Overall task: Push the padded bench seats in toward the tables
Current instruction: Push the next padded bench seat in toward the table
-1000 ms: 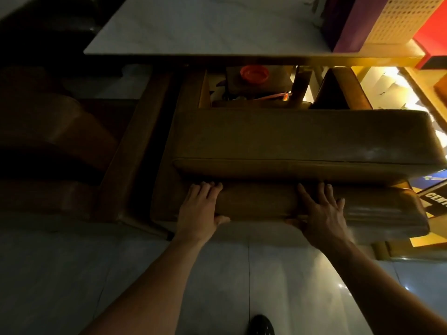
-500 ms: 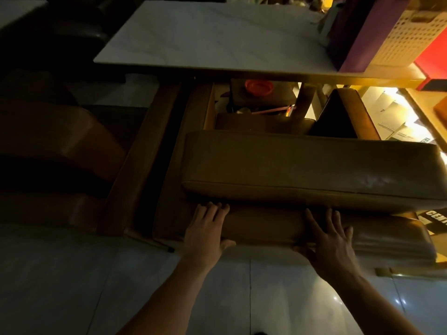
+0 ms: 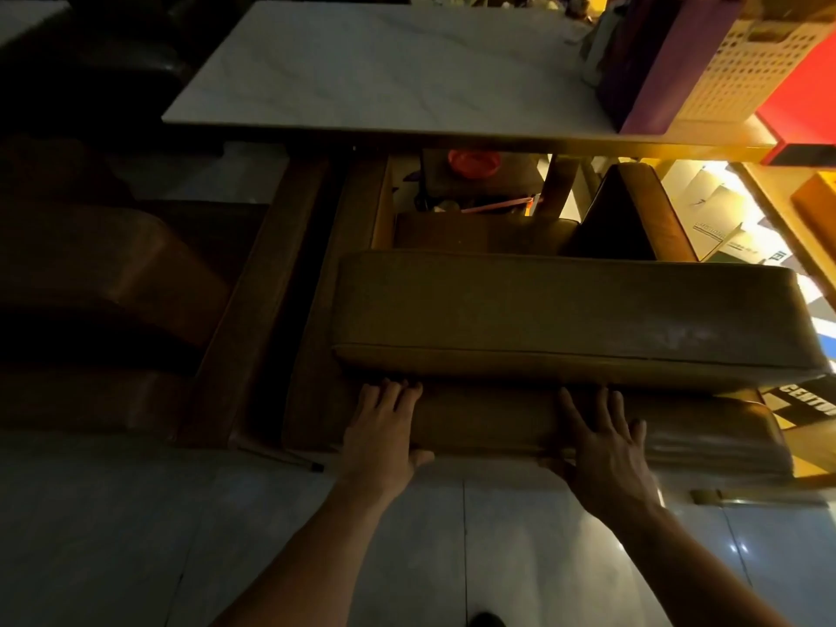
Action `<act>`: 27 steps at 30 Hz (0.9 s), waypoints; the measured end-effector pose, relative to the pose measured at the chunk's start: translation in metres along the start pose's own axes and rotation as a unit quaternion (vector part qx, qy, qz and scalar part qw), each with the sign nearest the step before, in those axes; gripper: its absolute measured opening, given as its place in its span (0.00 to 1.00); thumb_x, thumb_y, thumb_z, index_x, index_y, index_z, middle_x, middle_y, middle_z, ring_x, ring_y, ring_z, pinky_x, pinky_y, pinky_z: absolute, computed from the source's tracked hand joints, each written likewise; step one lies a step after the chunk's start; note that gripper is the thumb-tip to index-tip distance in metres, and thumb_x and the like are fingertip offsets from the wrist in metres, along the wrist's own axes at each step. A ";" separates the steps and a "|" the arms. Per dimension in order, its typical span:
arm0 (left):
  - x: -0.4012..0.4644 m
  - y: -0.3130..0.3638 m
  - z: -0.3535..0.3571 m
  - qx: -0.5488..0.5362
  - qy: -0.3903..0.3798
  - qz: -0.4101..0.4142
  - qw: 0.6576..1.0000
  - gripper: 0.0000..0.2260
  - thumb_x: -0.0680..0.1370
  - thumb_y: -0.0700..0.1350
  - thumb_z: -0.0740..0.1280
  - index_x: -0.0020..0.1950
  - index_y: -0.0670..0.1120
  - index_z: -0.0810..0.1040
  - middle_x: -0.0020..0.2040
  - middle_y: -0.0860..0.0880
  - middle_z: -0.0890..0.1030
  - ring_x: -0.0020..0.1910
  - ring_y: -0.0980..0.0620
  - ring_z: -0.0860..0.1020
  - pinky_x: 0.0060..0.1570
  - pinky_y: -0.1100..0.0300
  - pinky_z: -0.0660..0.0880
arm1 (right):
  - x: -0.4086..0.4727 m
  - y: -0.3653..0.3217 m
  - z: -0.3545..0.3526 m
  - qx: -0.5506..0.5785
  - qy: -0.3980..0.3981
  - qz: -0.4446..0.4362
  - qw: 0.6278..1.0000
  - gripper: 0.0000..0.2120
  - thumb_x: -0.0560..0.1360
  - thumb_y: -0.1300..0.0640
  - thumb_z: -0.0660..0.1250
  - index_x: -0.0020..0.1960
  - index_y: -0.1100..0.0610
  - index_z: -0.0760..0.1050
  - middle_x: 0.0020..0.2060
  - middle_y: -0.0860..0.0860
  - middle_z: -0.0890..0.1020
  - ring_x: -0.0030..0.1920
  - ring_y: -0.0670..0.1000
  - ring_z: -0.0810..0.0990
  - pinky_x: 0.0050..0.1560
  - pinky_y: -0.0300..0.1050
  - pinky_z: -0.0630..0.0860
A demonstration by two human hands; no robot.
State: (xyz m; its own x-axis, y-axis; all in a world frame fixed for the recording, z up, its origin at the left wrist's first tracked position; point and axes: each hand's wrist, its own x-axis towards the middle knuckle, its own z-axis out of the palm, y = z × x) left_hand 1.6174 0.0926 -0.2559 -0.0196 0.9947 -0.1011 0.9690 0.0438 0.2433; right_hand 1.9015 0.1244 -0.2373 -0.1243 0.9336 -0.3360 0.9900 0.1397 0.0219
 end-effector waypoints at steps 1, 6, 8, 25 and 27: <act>0.000 0.000 -0.001 -0.003 -0.007 0.000 1.000 0.40 0.70 0.63 0.72 0.77 0.56 0.57 0.71 0.54 0.63 0.71 0.47 0.58 0.69 0.52 0.66 | -0.001 0.000 -0.001 -0.005 -0.005 0.002 1.000 0.47 0.76 0.29 0.56 0.80 0.47 0.31 0.79 0.63 0.38 0.79 0.66 0.37 0.78 0.67 0.49; 0.001 -0.007 -0.012 -0.016 -0.030 0.021 0.999 0.39 0.72 0.59 0.72 0.77 0.56 0.56 0.72 0.54 0.62 0.70 0.49 0.60 0.67 0.52 0.67 | -0.003 0.000 -0.011 0.007 -0.029 0.004 1.000 0.47 0.76 0.28 0.54 0.80 0.47 0.32 0.79 0.63 0.39 0.79 0.66 0.39 0.78 0.65 0.52; 0.002 -0.009 -0.015 -0.017 -0.032 0.024 0.999 0.38 0.73 0.59 0.71 0.78 0.56 0.55 0.73 0.55 0.61 0.70 0.50 0.61 0.66 0.53 0.68 | 0.001 -0.001 -0.016 0.027 -0.037 0.009 0.999 0.46 0.76 0.28 0.55 0.81 0.47 0.35 0.80 0.62 0.40 0.80 0.65 0.40 0.78 0.64 0.54; -0.025 -0.002 -0.062 -0.035 -0.106 0.002 0.994 0.35 0.75 0.66 0.64 0.78 0.56 0.57 0.78 0.53 0.58 0.75 0.49 0.59 0.70 0.49 0.63 | -0.043 -0.017 -0.058 0.117 -0.059 -0.023 0.991 0.38 0.77 0.35 0.63 0.80 0.48 0.53 0.80 0.55 0.56 0.80 0.59 0.52 0.77 0.57 0.60; -0.030 -0.002 -0.074 -0.035 -0.107 0.004 0.994 0.36 0.74 0.67 0.64 0.78 0.56 0.57 0.78 0.53 0.58 0.76 0.49 0.58 0.71 0.48 0.62 | -0.051 -0.022 -0.068 0.116 -0.060 -0.019 0.991 0.39 0.77 0.35 0.63 0.81 0.49 0.52 0.81 0.56 0.54 0.80 0.59 0.52 0.77 0.57 0.60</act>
State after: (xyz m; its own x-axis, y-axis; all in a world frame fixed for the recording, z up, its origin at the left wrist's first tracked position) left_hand 1.5977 0.0696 -0.1816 0.0485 0.9529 -0.2993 0.9490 0.0495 0.3114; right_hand 1.8811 0.0958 -0.1568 -0.1668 0.8816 -0.4415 0.9752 0.0815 -0.2057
